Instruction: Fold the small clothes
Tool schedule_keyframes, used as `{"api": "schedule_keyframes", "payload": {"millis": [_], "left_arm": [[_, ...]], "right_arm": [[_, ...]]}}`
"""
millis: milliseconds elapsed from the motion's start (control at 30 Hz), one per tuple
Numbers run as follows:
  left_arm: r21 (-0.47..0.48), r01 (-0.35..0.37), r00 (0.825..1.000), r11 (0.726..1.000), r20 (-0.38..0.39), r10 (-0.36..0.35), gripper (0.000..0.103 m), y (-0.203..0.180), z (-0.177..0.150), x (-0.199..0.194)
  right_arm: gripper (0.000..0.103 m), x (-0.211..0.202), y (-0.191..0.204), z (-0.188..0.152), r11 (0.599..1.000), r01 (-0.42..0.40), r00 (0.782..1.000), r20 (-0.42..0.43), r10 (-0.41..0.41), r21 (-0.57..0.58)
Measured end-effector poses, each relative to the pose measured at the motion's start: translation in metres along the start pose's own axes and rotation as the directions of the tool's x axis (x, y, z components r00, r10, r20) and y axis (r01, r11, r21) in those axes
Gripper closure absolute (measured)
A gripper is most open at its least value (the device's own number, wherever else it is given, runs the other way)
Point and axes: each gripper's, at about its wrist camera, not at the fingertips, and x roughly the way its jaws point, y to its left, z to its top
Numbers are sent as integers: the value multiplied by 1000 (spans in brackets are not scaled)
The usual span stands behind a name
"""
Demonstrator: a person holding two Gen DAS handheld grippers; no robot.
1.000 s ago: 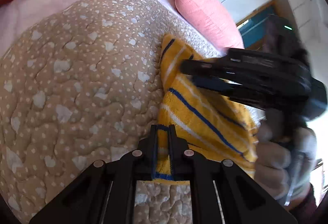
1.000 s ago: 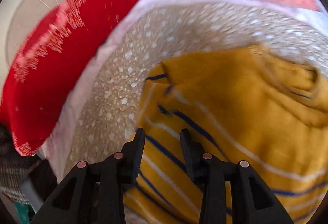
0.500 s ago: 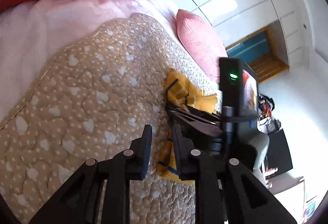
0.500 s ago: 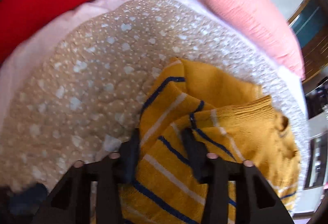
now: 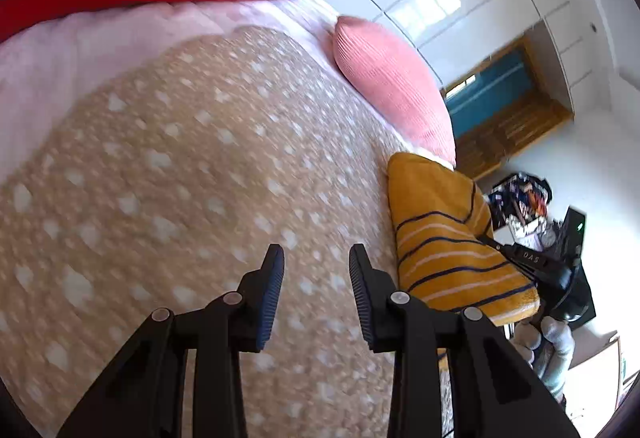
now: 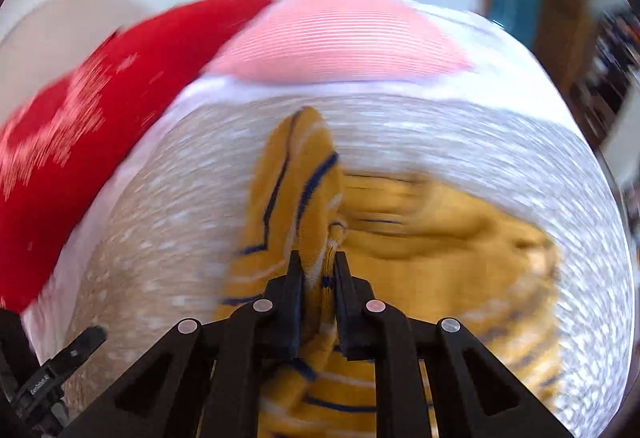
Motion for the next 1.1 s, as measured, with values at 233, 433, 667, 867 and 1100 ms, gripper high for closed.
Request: {"api": "schedule_keyframes", "payload": {"millis": [233,433,667,867,1100], "left_arm": [[178,-35,990,983,-127,58,72,-70,-29,35],[302,-19,981,953,-177,76,69,-129,-44,55],[358,-39,979,933,-173,108,66,-161,-51,67],[388,-82,971,918,-177,162,66,-175,-58,71],[415,-118,975,902,-124,185,56,-193,-42,70]], "right_arm": [[98,11,-128,-27,977,46,999,-11,-45,210],[101,12,-177,-38,956,2,1000,-1,-1,295],[55,-31,-185,-45,904,-285,958,118,261,317],[46,10,-130,-37,940,-242,966,-29,256,242],[82,1,-151,-45,907,-320,946,42,321,274]]}}
